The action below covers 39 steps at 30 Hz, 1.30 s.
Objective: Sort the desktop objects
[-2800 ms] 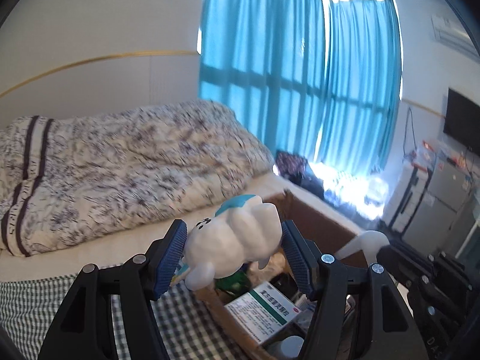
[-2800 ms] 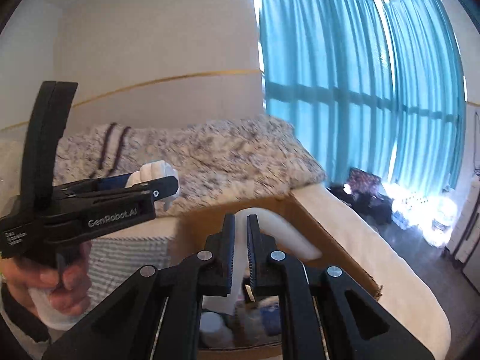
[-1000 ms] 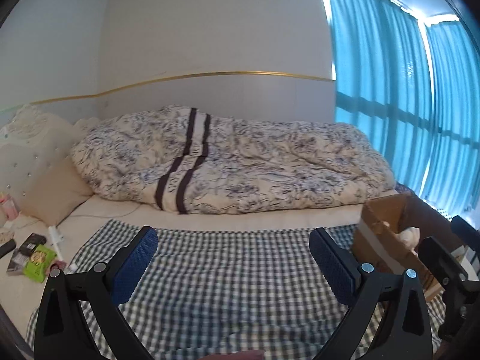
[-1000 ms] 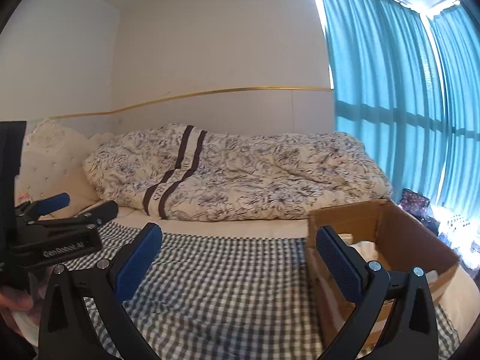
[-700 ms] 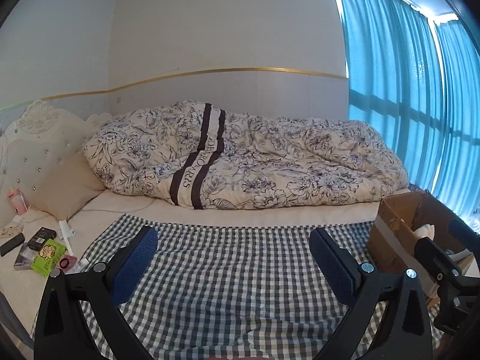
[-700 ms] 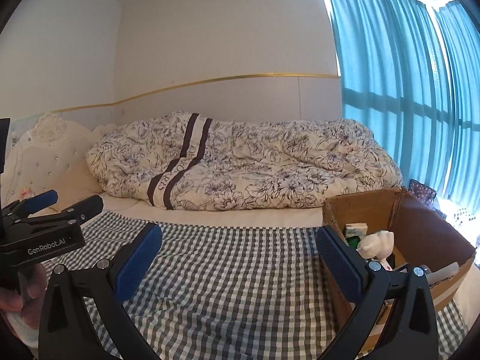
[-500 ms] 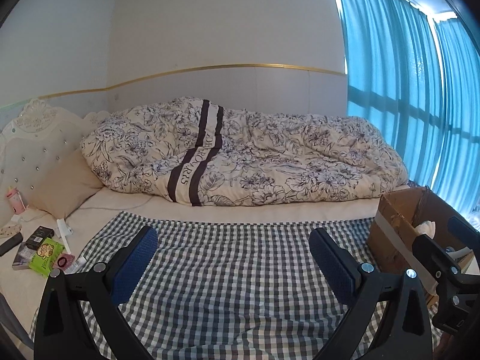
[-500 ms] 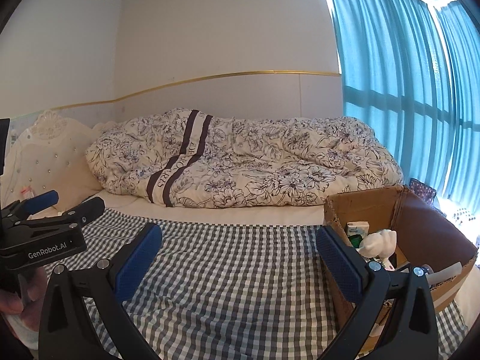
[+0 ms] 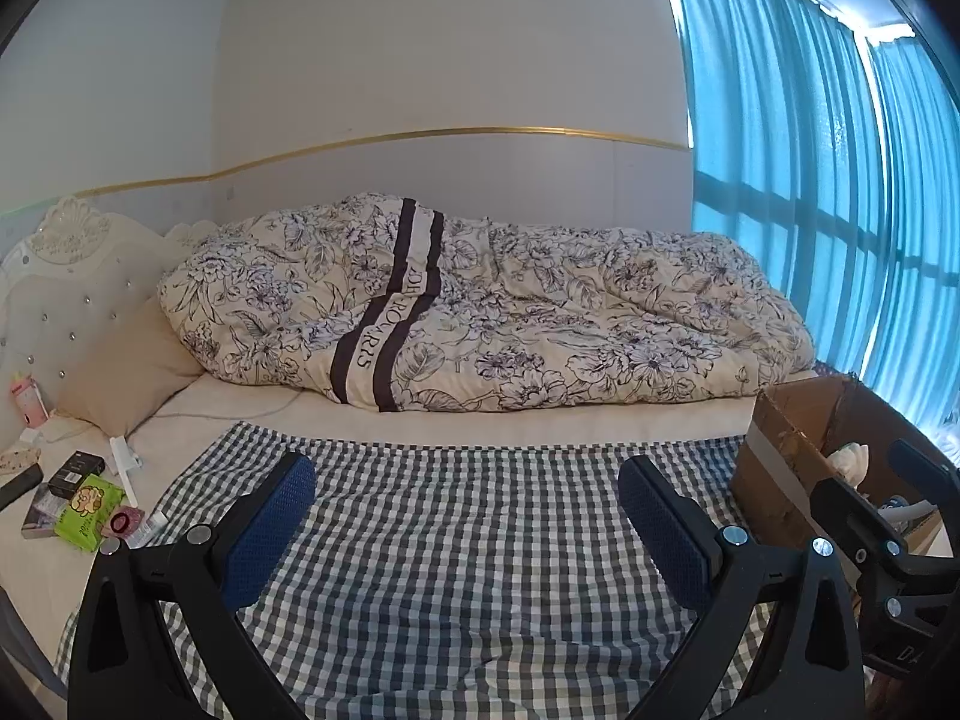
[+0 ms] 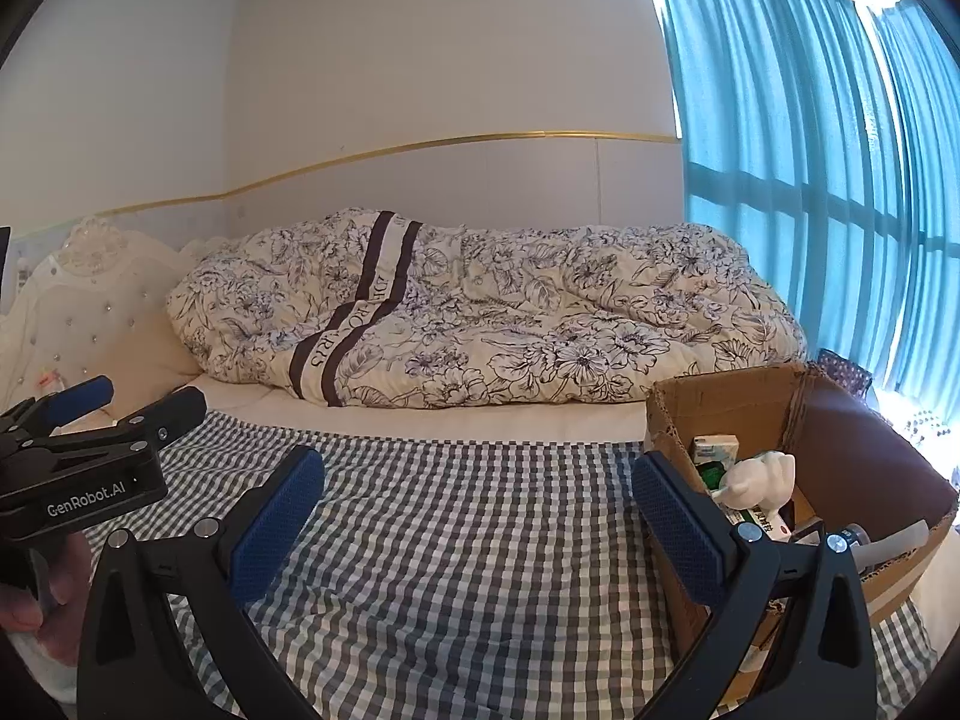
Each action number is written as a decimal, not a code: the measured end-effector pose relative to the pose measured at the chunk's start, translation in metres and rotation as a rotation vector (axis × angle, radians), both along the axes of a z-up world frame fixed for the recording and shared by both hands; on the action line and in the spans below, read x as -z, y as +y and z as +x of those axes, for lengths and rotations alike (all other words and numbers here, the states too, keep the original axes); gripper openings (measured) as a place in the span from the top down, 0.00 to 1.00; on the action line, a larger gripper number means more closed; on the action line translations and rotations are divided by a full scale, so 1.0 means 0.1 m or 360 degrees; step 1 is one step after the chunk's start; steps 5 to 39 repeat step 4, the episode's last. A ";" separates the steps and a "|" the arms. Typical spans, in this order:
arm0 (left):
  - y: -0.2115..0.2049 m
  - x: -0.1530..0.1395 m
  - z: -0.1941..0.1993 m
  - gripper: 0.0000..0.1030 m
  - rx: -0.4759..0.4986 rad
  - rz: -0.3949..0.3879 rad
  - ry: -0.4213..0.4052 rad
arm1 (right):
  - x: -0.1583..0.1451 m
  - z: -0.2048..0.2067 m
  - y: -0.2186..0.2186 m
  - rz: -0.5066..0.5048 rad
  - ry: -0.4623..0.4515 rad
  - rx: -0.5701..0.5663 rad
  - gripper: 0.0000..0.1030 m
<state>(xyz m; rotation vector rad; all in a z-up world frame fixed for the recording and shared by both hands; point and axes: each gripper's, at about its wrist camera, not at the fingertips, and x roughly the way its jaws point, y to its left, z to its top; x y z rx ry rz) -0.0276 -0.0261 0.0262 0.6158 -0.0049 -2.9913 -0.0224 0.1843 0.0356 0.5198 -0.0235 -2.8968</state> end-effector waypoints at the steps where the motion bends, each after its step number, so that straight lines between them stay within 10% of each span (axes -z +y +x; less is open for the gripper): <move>1: 0.00 0.00 0.00 0.00 0.0000 -0.0001 -0.0002 | 0.00 0.00 0.00 0.0000 0.0000 0.0000 0.00; 39: -0.01 0.00 -0.01 0.00 0.0002 0.0003 -0.0012 | -0.02 0.01 0.02 -0.0010 0.0003 0.0001 0.00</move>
